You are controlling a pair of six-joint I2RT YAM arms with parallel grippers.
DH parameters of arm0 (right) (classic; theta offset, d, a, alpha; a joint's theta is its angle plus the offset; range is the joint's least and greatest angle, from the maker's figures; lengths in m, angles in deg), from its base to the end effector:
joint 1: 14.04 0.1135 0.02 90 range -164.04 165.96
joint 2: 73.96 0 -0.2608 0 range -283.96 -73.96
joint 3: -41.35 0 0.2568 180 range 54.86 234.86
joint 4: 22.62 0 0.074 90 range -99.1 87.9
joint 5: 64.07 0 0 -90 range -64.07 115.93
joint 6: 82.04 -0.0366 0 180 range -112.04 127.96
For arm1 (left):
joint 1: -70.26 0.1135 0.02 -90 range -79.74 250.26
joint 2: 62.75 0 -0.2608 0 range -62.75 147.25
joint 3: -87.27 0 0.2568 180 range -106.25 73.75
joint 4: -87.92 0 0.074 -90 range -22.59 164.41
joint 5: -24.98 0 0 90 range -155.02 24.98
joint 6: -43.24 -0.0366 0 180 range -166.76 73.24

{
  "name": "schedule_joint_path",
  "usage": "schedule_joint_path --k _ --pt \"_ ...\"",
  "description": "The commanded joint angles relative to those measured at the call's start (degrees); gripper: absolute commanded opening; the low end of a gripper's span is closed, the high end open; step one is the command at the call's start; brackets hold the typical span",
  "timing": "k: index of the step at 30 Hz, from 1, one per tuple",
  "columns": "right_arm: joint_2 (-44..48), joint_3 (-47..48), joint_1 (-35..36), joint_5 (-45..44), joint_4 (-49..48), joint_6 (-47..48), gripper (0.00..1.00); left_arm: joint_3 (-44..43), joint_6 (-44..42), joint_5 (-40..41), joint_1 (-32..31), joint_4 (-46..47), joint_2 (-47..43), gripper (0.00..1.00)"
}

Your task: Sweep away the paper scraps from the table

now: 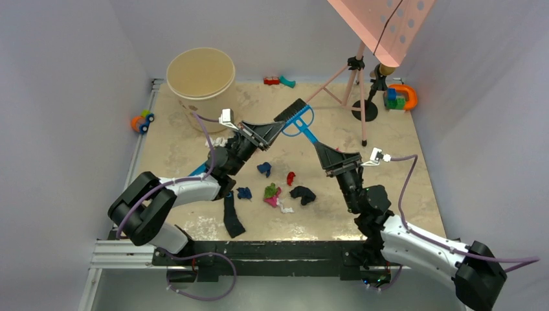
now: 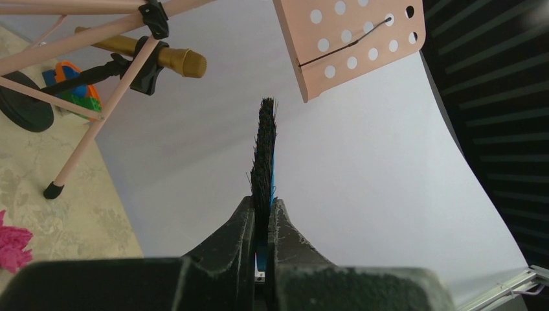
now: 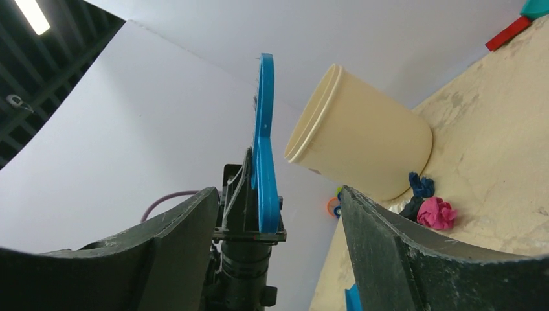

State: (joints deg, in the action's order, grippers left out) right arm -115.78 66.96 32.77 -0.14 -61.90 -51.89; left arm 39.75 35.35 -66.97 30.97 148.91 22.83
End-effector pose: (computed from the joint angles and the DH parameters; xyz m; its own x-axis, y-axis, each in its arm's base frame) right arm 0.1285 0.1133 0.2576 -0.1923 0.9300 -0.3132 -0.4219 0.2098 0.8821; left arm 0.2344 -0.1934 0.2583 -0.6095 -0.7804 -0.1396 0.3889 -0.1409 -0.9104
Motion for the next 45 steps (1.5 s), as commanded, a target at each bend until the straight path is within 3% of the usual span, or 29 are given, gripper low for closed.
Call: schedule_joint_path --k 1,12,21,29,31,34,36,39,41,42,43,44,45 --pt "-2.98 4.18 -0.40 -0.73 -2.34 1.39 0.73 -2.29 2.43 1.30 -0.71 6.98 -0.37 0.00" --pt "-8.28 6.20 -0.94 -0.16 -6.29 2.83 0.64 -1.83 4.50 1.72 -1.75 6.98 0.38 0.00" --pt "-7.06 6.95 -0.97 0.15 -5.41 6.57 0.61 -0.29 4.99 3.40 -2.37 6.98 0.36 0.00" --pt "-6.02 6.14 -1.36 0.67 -5.17 7.74 0.51 0.31 6.40 4.23 -2.94 6.98 2.01 0.00" --pt "-5.97 6.22 -1.52 0.99 -4.85 7.97 0.44 0.07 6.29 4.09 -3.03 6.98 2.32 0.00" --pt "-5.98 6.37 -1.76 1.68 -4.30 8.17 0.24 -0.23 6.65 3.75 -3.18 7.02 3.02 0.00" --pt "-5.96 6.47 -1.81 1.42 -3.24 7.60 0.01 -0.25 6.45 3.63 -3.16 7.01 3.04 0.00" --pt "-4.79 6.68 -1.81 -1.35 1.92 4.33 0.00 -0.39 6.56 2.94 -3.22 6.98 3.39 0.15" --pt "-2.88 5.78 -1.77 -4.50 5.44 1.02 0.00 0.22 7.10 2.73 -3.05 6.81 3.86 0.33" --pt "-1.65 5.10 -1.89 -5.67 6.33 0.40 0.00 1.08 7.50 2.78 -2.93 6.67 3.82 0.51" --pt "-0.24 4.67 -1.92 -6.76 7.58 0.07 0.00 1.96 8.16 2.52 -2.45 6.09 3.58 0.80" --pt "1.41 4.83 -1.99 -8.21 10.98 -0.44 0.00 3.02 8.68 1.60 -1.78 4.89 3.14 0.97" --pt "3.80 5.36 -2.11 -10.00 15.42 -0.62 0.00 3.96 9.21 -0.36 -0.62 3.07 2.52 0.99"
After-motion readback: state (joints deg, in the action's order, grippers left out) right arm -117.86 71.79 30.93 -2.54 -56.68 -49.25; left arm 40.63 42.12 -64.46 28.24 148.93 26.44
